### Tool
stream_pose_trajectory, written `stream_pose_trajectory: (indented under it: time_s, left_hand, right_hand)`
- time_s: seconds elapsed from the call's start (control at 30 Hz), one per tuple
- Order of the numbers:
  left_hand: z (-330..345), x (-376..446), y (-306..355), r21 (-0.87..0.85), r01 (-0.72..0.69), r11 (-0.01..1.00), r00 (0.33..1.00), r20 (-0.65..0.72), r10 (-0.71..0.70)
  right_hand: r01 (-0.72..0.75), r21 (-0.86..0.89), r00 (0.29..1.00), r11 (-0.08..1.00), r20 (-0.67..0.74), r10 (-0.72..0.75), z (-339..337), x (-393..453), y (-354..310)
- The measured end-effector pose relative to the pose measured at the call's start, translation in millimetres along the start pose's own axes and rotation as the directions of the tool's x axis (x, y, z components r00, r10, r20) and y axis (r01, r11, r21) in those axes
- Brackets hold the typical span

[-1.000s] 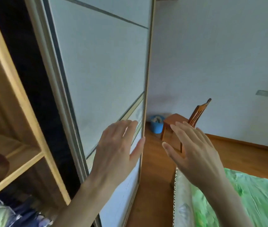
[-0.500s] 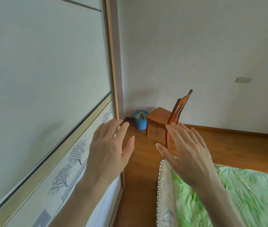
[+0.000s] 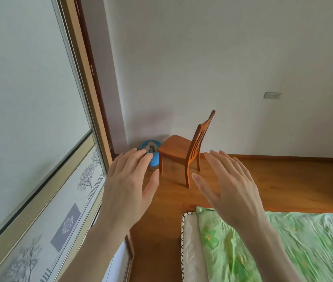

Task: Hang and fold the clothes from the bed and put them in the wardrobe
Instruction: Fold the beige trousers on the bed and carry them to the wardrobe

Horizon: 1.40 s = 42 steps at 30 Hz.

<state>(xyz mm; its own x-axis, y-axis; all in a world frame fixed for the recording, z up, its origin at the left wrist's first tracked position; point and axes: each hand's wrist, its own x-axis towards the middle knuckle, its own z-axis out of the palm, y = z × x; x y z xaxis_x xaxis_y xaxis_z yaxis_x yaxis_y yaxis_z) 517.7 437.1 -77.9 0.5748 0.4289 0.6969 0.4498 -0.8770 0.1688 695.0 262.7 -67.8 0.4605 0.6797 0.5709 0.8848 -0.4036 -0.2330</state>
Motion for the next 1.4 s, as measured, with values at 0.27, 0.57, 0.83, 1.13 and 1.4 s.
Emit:
stream_pose_trajectory:
  time_s: [0.27,0.57,0.83,1.13,1.4]
  left_hand:
    - [93,111,-60,-0.128,-0.057,0.99,0.998,-0.035,0.053]
    - [196,218,-94,-0.248,-0.096,0.964,0.995,0.013,0.103]
    - [315,323,-94,-0.352,-0.16,0.922,0.985,0.009,0.174]
    - [456,464,-70,-0.425,-0.308,0.851,0.93,0.055,0.364]
    - [561,552,-42,-0.522,-0.365,0.771,0.881,0.074,0.467]
  right_hand:
    - [-0.104,0.026,0.995,0.994,-0.01,0.104,64,128,25]
    - [-0.24,-0.021,0.97,0.971,-0.049,0.238,118,224,69]
    - [-0.319,-0.124,0.945,0.94,-0.113,0.306,172,302,147]
    - [-0.504,-0.146,0.857,0.851,-0.204,0.473,226,399,253]
    - [-0.612,-0.239,0.79,0.754,-0.23,0.569,256,470,336]
